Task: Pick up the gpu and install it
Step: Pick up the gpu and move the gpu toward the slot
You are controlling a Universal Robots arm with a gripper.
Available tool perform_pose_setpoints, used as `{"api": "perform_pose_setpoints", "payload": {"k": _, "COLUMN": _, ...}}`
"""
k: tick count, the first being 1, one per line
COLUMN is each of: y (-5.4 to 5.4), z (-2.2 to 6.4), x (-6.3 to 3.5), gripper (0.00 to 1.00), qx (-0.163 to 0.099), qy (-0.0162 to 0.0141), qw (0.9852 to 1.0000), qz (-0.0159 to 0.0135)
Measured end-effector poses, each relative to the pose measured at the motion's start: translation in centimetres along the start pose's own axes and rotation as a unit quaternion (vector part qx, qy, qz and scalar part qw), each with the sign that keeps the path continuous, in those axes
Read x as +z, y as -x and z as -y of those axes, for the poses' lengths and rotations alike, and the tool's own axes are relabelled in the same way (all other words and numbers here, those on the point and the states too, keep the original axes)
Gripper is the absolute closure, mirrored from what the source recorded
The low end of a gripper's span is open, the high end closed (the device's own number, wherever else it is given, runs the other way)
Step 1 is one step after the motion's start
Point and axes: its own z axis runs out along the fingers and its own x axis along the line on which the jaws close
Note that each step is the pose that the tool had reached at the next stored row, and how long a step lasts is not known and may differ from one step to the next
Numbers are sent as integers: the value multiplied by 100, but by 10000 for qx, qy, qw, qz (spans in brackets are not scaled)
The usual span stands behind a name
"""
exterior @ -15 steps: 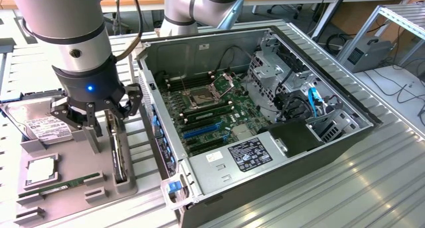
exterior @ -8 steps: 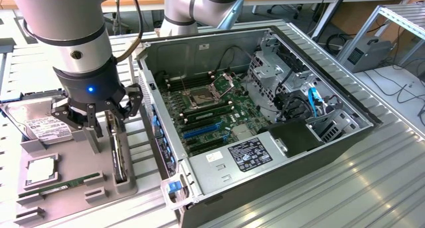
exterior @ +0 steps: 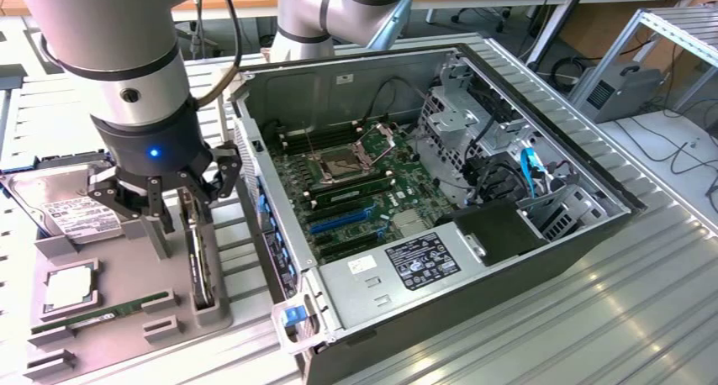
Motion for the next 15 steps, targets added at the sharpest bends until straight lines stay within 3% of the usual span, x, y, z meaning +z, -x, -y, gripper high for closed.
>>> {"api": "perform_pose_setpoints", "payload": {"k": 15, "y": 0, "z": 1, "x": 34, "gripper": 52, "qx": 0, "qy": -1, "qw": 10000, "qz": -1}}
